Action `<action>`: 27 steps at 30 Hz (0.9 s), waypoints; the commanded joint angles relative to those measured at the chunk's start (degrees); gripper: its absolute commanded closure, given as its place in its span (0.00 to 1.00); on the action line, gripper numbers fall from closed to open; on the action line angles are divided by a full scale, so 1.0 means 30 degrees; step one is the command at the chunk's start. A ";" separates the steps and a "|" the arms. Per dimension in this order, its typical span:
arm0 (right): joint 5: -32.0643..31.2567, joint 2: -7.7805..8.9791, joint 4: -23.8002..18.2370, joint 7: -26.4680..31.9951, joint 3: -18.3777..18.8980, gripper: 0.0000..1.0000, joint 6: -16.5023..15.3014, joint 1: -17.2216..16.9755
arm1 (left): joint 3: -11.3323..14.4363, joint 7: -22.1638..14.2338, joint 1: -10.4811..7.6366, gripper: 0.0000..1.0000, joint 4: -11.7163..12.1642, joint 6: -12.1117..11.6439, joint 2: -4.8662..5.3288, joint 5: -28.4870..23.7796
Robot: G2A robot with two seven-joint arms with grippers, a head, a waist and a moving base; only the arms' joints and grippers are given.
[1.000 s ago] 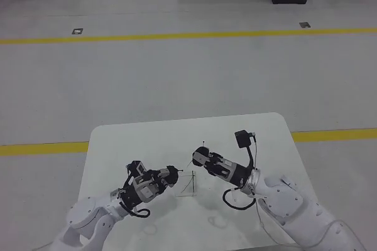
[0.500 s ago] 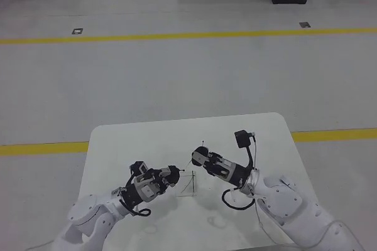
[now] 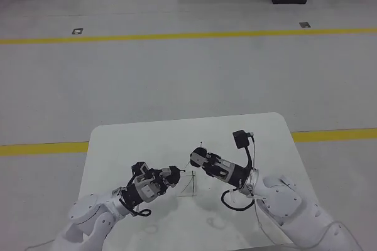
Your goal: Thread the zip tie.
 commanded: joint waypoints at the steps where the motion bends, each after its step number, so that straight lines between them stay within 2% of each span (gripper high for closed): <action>1: -0.0020 -0.0039 0.0002 0.0119 0.0042 1.00 0.0000 -0.0023 | 0.0039 0.0028 -0.0005 1.00 0.0000 -0.0011 0.0026 -0.0039; 16: -0.0214 -0.0306 -0.0093 0.0676 0.0425 1.00 0.0000 -0.0309 | 0.0089 0.0254 0.0057 1.00 -0.0099 0.0088 0.0204 -0.0892; 27: -0.0390 -0.0493 -0.0192 0.0873 0.0575 1.00 0.0000 -0.0524 | 0.0220 0.0280 0.0022 1.00 -0.0156 0.0093 0.0358 -0.0755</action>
